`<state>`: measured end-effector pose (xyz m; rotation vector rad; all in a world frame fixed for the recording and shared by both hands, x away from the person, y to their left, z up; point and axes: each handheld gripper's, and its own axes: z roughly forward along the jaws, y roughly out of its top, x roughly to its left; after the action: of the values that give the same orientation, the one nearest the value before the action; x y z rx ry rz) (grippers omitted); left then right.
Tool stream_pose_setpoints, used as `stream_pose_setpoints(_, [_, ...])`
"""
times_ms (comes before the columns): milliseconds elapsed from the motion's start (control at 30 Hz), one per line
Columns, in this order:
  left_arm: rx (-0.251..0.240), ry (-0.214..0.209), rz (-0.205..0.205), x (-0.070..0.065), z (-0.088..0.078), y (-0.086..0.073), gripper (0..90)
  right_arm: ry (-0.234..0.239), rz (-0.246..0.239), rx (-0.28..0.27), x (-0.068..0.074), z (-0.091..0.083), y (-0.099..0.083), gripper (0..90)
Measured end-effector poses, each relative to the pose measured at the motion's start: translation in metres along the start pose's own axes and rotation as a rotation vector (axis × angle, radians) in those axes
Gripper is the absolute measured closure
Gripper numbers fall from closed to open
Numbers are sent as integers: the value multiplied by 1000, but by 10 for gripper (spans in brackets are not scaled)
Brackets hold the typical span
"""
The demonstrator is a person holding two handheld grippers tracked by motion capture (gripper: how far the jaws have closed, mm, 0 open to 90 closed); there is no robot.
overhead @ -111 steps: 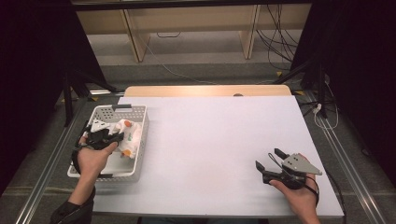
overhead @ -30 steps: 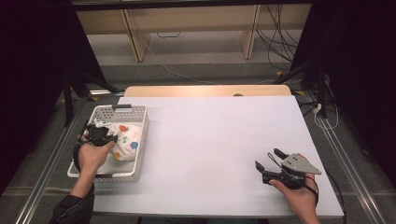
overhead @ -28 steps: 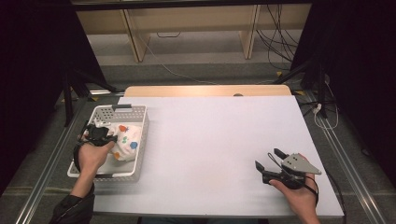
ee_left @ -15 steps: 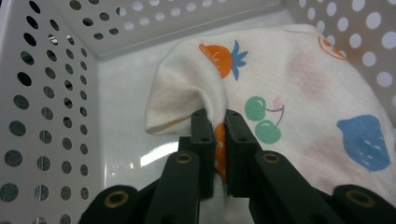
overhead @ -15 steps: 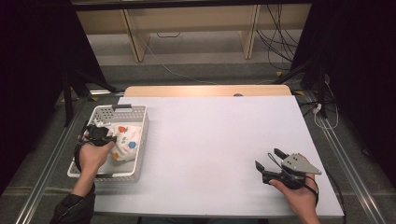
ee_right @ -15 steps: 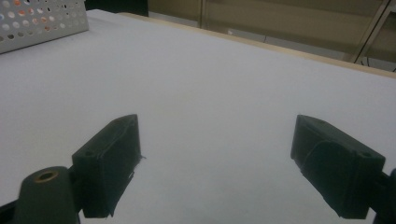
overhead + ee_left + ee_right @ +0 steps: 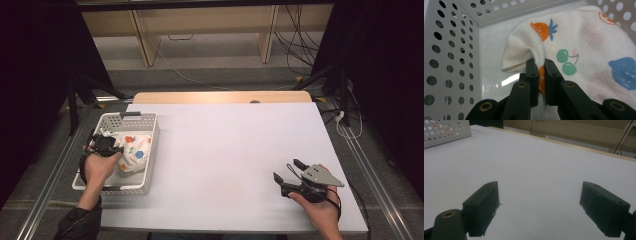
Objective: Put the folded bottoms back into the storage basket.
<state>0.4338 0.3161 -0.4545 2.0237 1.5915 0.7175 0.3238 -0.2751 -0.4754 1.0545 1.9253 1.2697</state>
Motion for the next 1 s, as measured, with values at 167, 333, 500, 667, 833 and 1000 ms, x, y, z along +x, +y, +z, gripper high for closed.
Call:
stream_pose_setpoints(167, [7,7,3,1,1,-1,826,2,3,-5,0,0,0,166])
stream_pose_setpoints(333, [9,12,-4,2,1,-1,825,2,3,-5,0,0,0,166])
stream_pose_setpoints(500, [13,18,-5,3,1,-1,823,2,3,-5,0,0,0,166])
stream_pose_setpoints(667, [12,25,-8,4,2,-2,815,2,2,-5,0,0,0,166])
stream_pose_setpoints(833, [10,34,-18,5,1,-2,801,2,3,-10,0,0,0,166])
stream_pose_setpoints(1000, [-11,68,-41,8,-1,0,688,1,3,-9,0,0,0,166])
